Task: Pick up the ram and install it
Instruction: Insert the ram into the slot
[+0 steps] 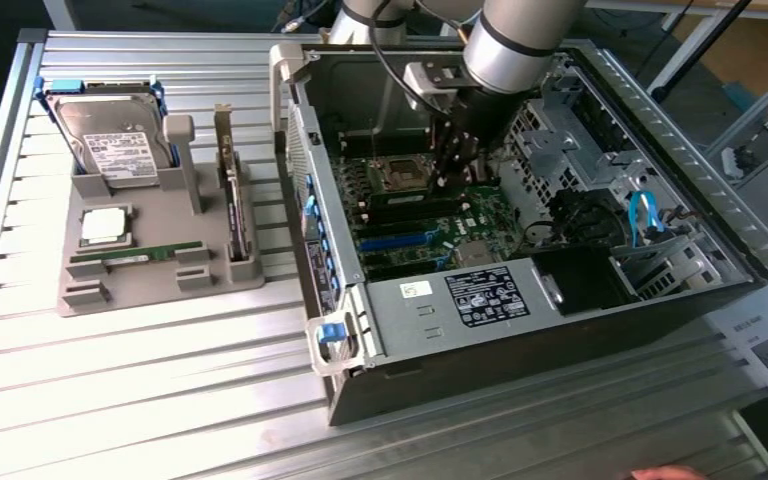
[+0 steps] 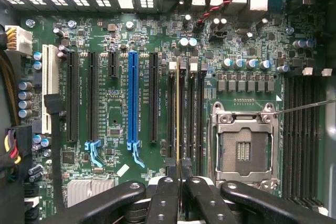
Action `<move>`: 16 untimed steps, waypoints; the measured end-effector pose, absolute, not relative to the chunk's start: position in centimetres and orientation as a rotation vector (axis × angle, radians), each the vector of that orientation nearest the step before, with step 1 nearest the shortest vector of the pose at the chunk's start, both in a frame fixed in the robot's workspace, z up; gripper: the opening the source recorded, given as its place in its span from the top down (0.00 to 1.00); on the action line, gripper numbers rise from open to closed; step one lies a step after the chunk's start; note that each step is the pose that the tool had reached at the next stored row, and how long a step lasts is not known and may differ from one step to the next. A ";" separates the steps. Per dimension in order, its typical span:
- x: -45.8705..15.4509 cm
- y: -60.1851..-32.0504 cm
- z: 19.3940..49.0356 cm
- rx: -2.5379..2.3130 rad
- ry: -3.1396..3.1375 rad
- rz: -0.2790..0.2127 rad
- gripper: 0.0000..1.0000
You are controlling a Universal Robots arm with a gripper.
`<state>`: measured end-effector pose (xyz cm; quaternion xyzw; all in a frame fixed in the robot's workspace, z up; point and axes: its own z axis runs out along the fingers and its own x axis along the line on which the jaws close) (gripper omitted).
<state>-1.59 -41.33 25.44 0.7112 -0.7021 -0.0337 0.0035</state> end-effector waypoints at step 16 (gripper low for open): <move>-1.0 -41.3 25.4 2.229 -2.201 -0.106 0.88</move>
